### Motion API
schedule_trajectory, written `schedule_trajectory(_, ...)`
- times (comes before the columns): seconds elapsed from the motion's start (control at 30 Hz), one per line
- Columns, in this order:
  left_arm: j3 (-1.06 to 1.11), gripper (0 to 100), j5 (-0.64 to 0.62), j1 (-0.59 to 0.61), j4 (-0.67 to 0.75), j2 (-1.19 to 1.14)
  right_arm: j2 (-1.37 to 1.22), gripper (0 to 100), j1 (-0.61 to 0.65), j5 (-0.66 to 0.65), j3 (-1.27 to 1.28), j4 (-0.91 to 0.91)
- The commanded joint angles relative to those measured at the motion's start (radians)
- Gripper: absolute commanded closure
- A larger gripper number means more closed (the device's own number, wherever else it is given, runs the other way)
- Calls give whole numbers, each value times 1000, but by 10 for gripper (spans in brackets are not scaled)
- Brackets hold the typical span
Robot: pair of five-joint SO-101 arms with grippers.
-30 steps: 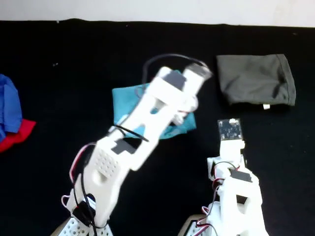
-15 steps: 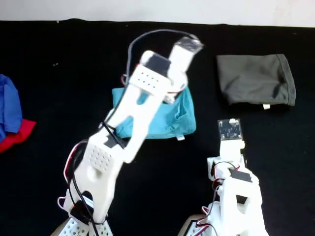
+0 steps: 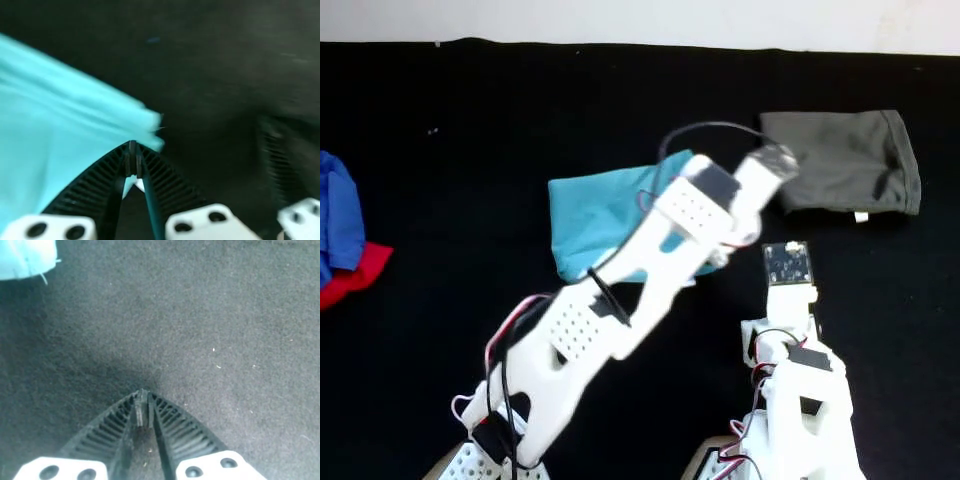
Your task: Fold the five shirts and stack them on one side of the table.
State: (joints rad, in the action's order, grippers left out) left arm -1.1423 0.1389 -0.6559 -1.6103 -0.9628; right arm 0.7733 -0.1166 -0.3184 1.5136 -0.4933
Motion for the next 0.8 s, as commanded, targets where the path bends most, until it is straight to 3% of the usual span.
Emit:
schedule_trajectory(0.0,-148,991,-11,16,-77,13,4,989,-10,8,5,22)
schedule_trajectory(0.23,-364,991,-11,269,-144,8,4,989,-10,8,5,22)
schedule_trajectory(0.47,-294,991,-9,533,-143,-81,4,989,-10,8,5,22)
schedule_trajectory(0.77,-415,991,-9,662,-74,-355,4,989,-10,8,5,22)
